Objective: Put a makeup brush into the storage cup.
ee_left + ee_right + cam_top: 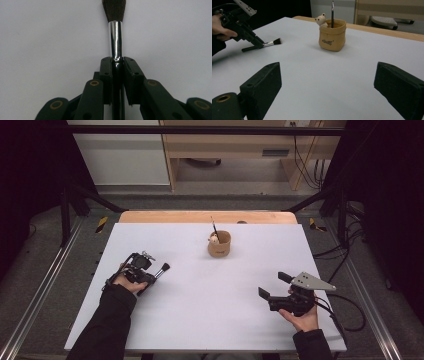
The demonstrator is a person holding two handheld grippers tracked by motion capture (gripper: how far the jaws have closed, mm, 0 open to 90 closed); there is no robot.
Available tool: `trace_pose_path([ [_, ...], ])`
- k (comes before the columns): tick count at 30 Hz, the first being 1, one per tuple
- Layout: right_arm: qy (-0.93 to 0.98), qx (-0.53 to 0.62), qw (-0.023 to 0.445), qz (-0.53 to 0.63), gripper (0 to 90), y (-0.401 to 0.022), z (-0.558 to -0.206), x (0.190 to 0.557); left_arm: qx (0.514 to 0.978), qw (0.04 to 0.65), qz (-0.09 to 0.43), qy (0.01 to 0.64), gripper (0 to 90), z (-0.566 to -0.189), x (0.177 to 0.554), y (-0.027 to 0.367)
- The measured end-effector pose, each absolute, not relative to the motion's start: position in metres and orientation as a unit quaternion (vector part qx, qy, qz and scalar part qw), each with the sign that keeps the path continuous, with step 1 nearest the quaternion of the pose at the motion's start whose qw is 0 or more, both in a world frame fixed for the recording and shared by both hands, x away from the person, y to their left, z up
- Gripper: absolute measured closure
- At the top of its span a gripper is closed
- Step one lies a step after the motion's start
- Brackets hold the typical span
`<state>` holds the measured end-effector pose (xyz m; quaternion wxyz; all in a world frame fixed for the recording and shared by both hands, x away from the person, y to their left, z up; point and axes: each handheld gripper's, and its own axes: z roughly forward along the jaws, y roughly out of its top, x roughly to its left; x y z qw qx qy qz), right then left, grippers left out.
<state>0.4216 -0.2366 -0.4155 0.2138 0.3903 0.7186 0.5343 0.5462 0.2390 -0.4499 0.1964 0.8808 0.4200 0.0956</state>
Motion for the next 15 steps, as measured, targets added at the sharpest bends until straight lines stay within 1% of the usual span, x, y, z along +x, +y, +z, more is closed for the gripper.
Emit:
trace_pose_path([
  [3, 0.719, 0.390, 0.214, 0.534, 8.1, -0.2368, -0.4154, 0.4216, 0.882, 0.197, 0.092, 0.417, 76.8, -0.4496, 0.5463, 0.2390],
  [6, 0.719, 0.390, 0.214, 0.534, 8.1, -0.2368, -0.4154, 0.4216, 0.884, 0.197, 0.092, 0.413, 73.3, -0.4497, 0.5458, 0.2377],
  [15, 0.719, 0.389, 0.214, 0.536, 8.1, -0.2374, -0.4152, 0.4215, 0.893, 0.176, 0.091, 0.404, 73.7, -0.4484, 0.5454, 0.2340],
])
